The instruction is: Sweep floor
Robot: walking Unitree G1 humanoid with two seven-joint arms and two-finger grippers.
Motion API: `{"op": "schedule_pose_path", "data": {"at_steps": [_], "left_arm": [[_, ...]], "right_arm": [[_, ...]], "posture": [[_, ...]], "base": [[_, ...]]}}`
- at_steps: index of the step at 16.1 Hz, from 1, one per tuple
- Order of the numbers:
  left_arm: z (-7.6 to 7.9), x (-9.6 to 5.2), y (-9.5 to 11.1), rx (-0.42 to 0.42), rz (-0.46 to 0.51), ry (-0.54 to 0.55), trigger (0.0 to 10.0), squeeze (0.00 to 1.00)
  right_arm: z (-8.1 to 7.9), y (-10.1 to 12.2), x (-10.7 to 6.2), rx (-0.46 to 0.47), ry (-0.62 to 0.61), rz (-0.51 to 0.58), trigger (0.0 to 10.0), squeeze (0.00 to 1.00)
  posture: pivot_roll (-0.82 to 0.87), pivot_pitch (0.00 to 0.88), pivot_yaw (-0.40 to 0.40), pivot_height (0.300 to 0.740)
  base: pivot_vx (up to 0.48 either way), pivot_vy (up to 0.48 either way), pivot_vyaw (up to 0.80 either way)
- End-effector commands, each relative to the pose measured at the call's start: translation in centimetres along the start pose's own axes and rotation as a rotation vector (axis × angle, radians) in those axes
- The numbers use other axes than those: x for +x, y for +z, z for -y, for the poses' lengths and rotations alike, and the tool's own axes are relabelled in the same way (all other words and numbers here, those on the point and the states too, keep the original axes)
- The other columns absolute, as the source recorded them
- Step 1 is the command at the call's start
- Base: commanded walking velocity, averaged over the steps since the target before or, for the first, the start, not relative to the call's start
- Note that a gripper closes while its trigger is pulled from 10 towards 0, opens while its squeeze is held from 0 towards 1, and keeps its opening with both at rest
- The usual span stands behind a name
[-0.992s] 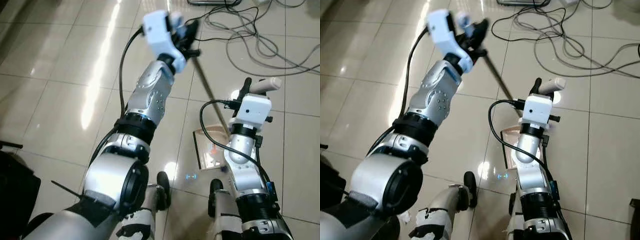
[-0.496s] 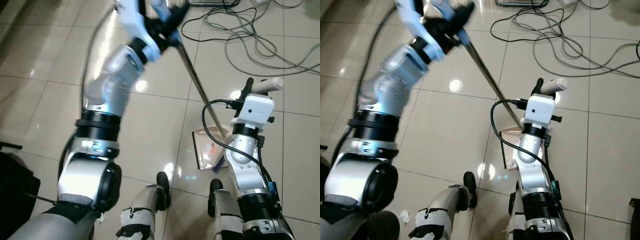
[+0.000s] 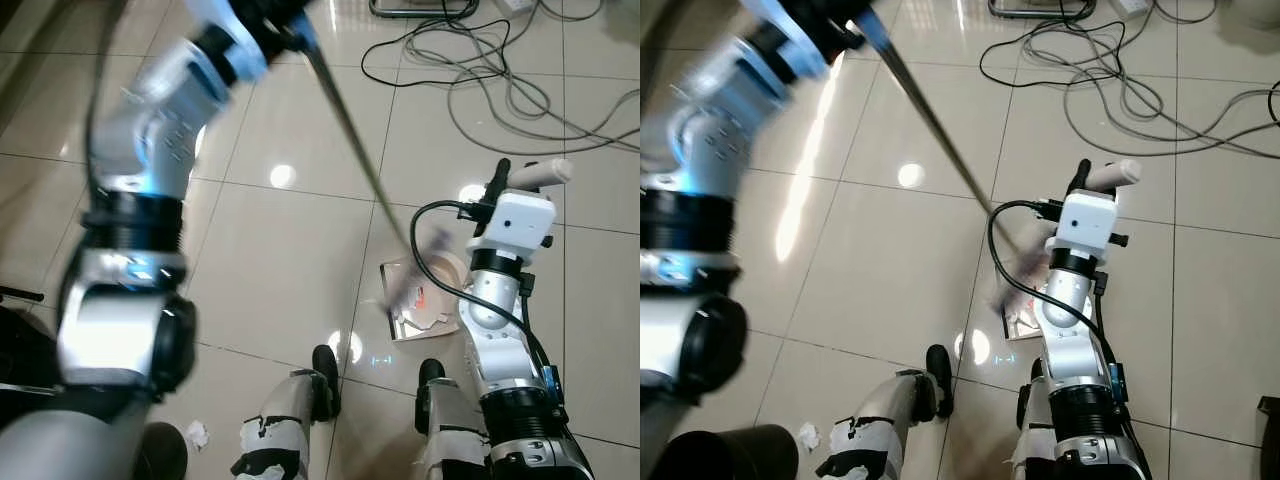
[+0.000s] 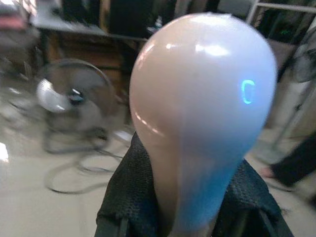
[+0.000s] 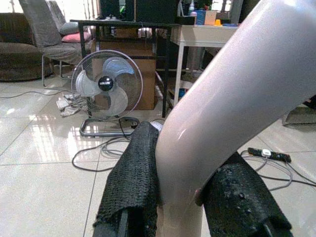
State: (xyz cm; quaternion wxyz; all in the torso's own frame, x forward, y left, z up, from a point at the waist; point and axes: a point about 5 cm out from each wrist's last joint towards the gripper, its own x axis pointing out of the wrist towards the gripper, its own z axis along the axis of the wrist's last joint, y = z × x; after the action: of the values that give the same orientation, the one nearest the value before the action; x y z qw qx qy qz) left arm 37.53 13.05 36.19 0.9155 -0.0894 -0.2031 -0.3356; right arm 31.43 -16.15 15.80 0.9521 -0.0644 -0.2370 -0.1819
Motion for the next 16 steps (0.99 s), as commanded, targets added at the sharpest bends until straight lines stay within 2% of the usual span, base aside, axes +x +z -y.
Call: {"op": "schedule_pose_path", "data": {"at_steps": [1, 3, 4, 5, 7, 8, 10, 12, 14, 15, 16], "left_arm": [[-0.9, -0.4, 1.6, 0.106, 0.026, 0.014, 10.0, 0.00], [-1.4, -0.9, 1.6, 0.154, -0.005, 0.035, 10.0, 0.00], [-2.1, -1.7, 0.9, 0.232, -0.061, 0.066, 10.0, 0.00], [-2.2, -2.0, 0.5, 0.239, -0.077, 0.074, 10.0, 0.00], [-2.7, -3.7, -1.8, 0.291, -0.138, 0.111, 10.0, 0.00], [-2.8, -4.0, -2.3, 0.303, -0.151, 0.118, 10.0, 0.00], [-3.4, -6.0, -3.9, 0.335, -0.202, 0.186, 10.0, 0.00], [-3.8, -8.8, -5.4, 0.378, -0.271, 0.261, 10.0, 0.00], [-4.1, -12.2, -7.0, 0.398, -0.340, 0.321, 10.0, 0.00], [-4.0, -13.6, -7.7, 0.398, -0.362, 0.346, 10.0, 0.00], [-4.0, -14.3, -8.3, 0.391, -0.383, 0.366, 10.0, 0.00]], "right_arm": [[0.2, -1.3, -1.2, 0.011, 0.006, -0.071, 10.0, 0.00], [0.6, -1.4, -1.2, 0.018, -0.009, -0.079, 10.0, 0.00], [1.2, -1.2, -1.0, 0.032, -0.036, -0.080, 10.0, 0.00], [1.4, -1.0, -0.9, 0.038, -0.044, -0.081, 10.0, 0.00], [1.8, -0.3, -0.3, 0.083, -0.074, -0.084, 10.0, 0.00], [1.9, -0.1, -0.2, 0.090, -0.076, -0.084, 10.0, 0.00], [2.3, 1.2, 0.2, 0.123, -0.084, -0.066, 10.0, 0.00], [2.7, 3.2, 0.8, 0.152, -0.081, -0.030, 10.0, 0.00], [3.1, 4.6, 1.4, 0.177, -0.091, -0.011, 10.0, 0.00], [3.3, 5.2, 1.5, 0.185, -0.087, -0.011, 10.0, 0.00], [3.3, 5.5, 1.6, 0.191, -0.082, -0.012, 10.0, 0.00]], "posture": [[0.08, 0.336, 0.179, 0.740], [0.08, 0.327, 0.176, 0.740], [0.08, 0.313, 0.172, 0.740], [0.08, 0.310, 0.171, 0.740], [0.06, 0.298, 0.161, 0.740], [0.05, 0.292, 0.160, 0.740], [0.04, 0.282, 0.156, 0.740], [0.02, 0.268, 0.147, 0.740], [0.00, 0.241, 0.114, 0.740], [-0.01, 0.233, 0.104, 0.740], [-0.01, 0.228, 0.093, 0.740]], "base": [[0.000, 0.000, 0.00], [0.000, 0.000, 0.00], [0.000, 0.000, 0.00], [0.000, 0.000, 0.00], [0.000, 0.000, 0.00], [0.000, 0.000, 0.00], [0.000, 0.000, 0.00], [0.000, 0.000, 0.00], [0.000, 0.000, 0.00], [0.000, 0.000, 0.00], [0.000, 0.000, 0.00]]}}
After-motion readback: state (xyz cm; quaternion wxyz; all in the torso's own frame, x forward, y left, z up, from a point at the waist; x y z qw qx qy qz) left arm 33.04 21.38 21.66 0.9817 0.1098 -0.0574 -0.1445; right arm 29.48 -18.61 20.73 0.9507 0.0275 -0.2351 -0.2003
